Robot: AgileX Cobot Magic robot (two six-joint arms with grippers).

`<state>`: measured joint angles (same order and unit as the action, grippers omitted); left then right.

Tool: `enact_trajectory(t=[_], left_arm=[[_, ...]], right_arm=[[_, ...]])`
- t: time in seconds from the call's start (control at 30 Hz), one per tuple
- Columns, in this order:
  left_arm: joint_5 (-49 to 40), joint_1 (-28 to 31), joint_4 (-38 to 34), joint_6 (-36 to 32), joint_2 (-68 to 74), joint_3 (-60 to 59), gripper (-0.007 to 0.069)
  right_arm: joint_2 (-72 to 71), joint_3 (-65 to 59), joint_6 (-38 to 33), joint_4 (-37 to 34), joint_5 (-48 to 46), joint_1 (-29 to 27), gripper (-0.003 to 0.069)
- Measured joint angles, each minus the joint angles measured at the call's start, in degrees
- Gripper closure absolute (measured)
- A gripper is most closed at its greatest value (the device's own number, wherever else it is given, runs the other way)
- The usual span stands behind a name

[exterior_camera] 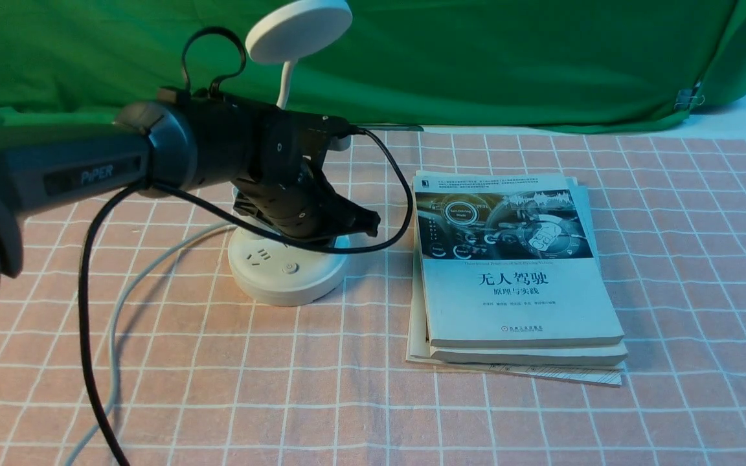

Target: Turn on the table lamp on the pink coffee tablecloth with your hand.

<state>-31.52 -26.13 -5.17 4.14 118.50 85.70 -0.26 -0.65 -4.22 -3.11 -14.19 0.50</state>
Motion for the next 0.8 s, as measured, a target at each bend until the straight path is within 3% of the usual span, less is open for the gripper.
enact_trajectory(t=[0.5,0.8], left_arm=[[0.22,0.11,-2.44,0.47,-5.29,-0.48,0.0625],[-4.45,-1.68,-13.67,-6.51,-6.93,-6.43,0.0625]], right_arm=[[0.00,0.00,0.00,0.00,0.00,0.00,0.0418],[0.00,0.00,0.00,0.00,0.00,0.00,0.0418]])
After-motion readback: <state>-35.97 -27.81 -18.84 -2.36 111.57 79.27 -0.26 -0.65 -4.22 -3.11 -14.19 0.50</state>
